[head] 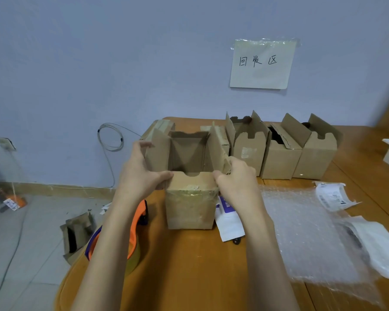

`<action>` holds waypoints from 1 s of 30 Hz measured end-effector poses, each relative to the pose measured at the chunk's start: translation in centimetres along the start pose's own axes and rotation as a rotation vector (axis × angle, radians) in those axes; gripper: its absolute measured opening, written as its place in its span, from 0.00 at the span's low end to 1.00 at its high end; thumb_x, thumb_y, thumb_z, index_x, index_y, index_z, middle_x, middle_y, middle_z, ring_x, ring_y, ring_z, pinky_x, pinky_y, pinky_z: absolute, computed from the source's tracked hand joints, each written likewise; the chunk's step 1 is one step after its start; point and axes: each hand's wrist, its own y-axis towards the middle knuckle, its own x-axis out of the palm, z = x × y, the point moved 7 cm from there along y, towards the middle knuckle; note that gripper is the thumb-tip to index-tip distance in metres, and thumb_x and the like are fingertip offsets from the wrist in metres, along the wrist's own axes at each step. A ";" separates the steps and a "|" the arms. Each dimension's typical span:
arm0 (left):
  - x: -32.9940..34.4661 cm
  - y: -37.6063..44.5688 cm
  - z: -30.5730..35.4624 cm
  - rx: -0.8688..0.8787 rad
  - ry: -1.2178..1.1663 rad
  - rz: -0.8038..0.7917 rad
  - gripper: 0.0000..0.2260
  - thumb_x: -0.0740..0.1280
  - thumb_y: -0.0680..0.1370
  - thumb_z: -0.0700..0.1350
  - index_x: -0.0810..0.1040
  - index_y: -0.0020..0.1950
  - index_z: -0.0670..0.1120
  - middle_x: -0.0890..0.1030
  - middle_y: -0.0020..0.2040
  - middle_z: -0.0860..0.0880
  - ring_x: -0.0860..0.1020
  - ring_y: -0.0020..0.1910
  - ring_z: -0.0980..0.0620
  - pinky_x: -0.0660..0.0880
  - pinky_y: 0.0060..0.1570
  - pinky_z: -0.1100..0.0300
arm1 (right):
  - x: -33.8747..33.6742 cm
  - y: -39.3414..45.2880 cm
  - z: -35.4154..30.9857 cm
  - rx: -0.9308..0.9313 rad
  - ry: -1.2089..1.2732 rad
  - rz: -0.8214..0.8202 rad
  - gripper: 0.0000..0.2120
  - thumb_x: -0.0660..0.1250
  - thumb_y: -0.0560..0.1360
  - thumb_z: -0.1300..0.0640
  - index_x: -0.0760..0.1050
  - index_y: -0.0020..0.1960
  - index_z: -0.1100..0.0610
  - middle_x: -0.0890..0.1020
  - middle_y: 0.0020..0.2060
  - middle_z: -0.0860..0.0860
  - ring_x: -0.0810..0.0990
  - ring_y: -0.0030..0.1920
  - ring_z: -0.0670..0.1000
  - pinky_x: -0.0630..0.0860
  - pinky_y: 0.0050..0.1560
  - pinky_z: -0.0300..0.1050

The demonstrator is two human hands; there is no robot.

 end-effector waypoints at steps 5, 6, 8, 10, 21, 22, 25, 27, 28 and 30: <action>-0.6 1.7 0.1 -0.007 -0.194 0.064 0.32 0.79 0.66 0.40 0.69 0.65 0.50 0.75 0.47 0.51 0.80 0.43 0.52 0.82 0.42 0.50 | 0.1 2.1 -0.6 0.036 0.071 0.024 0.02 0.65 0.77 0.57 0.73 0.48 0.54 0.79 0.45 0.51 0.79 0.47 0.53 0.74 0.37 0.39; -0.8 2.1 -0.1 -0.013 -0.218 0.088 0.31 0.80 0.66 0.41 0.69 0.64 0.50 0.76 0.48 0.51 0.80 0.45 0.51 0.82 0.42 0.49 | 0.3 2.5 -0.8 0.038 0.088 0.026 0.03 0.65 0.76 0.57 0.74 0.49 0.54 0.80 0.46 0.52 0.80 0.47 0.54 0.77 0.40 0.43; -1.2 2.8 -0.5 -0.019 -0.237 0.128 0.31 0.81 0.64 0.43 0.71 0.63 0.51 0.78 0.51 0.47 0.81 0.48 0.48 0.82 0.42 0.49 | 0.8 3.1 -1.3 0.037 0.090 0.020 0.10 0.65 0.76 0.57 0.75 0.57 0.54 0.80 0.50 0.52 0.79 0.51 0.55 0.80 0.48 0.49; -1.5 3.2 -0.9 -0.007 -0.245 0.153 0.30 0.81 0.63 0.44 0.72 0.61 0.53 0.79 0.52 0.46 0.82 0.47 0.47 0.82 0.43 0.48 | 0.9 3.5 -1.8 0.010 0.030 0.015 0.15 0.64 0.77 0.57 0.72 0.64 0.54 0.77 0.52 0.50 0.76 0.54 0.52 0.75 0.49 0.44; -2.6 3.2 -2.2 0.053 -0.270 0.314 0.20 0.77 0.60 0.51 0.77 0.49 0.59 0.81 0.50 0.56 0.82 0.48 0.49 0.80 0.46 0.43 | 1.8 3.5 -2.4 -0.038 0.030 0.037 0.21 0.63 0.79 0.53 0.66 0.71 0.53 0.76 0.63 0.50 0.76 0.61 0.53 0.71 0.51 0.40; -2.4 3.2 -2.3 0.052 -0.246 0.321 0.19 0.77 0.61 0.51 0.77 0.49 0.59 0.81 0.50 0.58 0.81 0.47 0.52 0.80 0.45 0.44 | 2.2 3.6 -2.4 -0.038 0.009 0.034 0.21 0.63 0.80 0.54 0.66 0.71 0.53 0.76 0.63 0.51 0.75 0.62 0.53 0.71 0.52 0.41; -1.6 3.7 -2.8 0.064 -0.152 0.361 0.16 0.77 0.65 0.47 0.77 0.49 0.56 0.81 0.51 0.58 0.79 0.48 0.51 0.79 0.47 0.46 | 3.5 4.3 -1.9 -0.014 -0.024 0.044 0.19 0.62 0.79 0.56 0.67 0.70 0.56 0.77 0.62 0.54 0.76 0.61 0.56 0.75 0.56 0.47; -0.7 4.0 -2.9 0.075 -0.124 0.379 0.15 0.77 0.67 0.45 0.77 0.50 0.55 0.80 0.51 0.56 0.79 0.52 0.50 0.78 0.49 0.50 | 4.1 4.6 -1.4 0.011 -0.063 0.071 0.19 0.62 0.79 0.56 0.67 0.70 0.56 0.77 0.61 0.55 0.77 0.60 0.56 0.76 0.56 0.48; -0.3 4.2 -2.9 0.085 -0.113 0.388 0.15 0.77 0.68 0.44 0.77 0.50 0.53 0.80 0.51 0.56 0.79 0.53 0.51 0.77 0.50 0.53 | 4.3 4.8 -1.2 0.023 -0.092 0.087 0.19 0.62 0.80 0.56 0.67 0.69 0.57 0.78 0.61 0.54 0.77 0.60 0.56 0.76 0.56 0.47; 0.4 4.9 -2.6 0.099 -0.096 0.402 0.14 0.76 0.69 0.43 0.78 0.52 0.51 0.78 0.49 0.58 0.77 0.53 0.54 0.73 0.49 0.59 | 4.5 5.4 -1.0 0.025 -0.119 0.130 0.17 0.63 0.80 0.55 0.69 0.67 0.57 0.79 0.59 0.55 0.78 0.58 0.56 0.76 0.55 0.47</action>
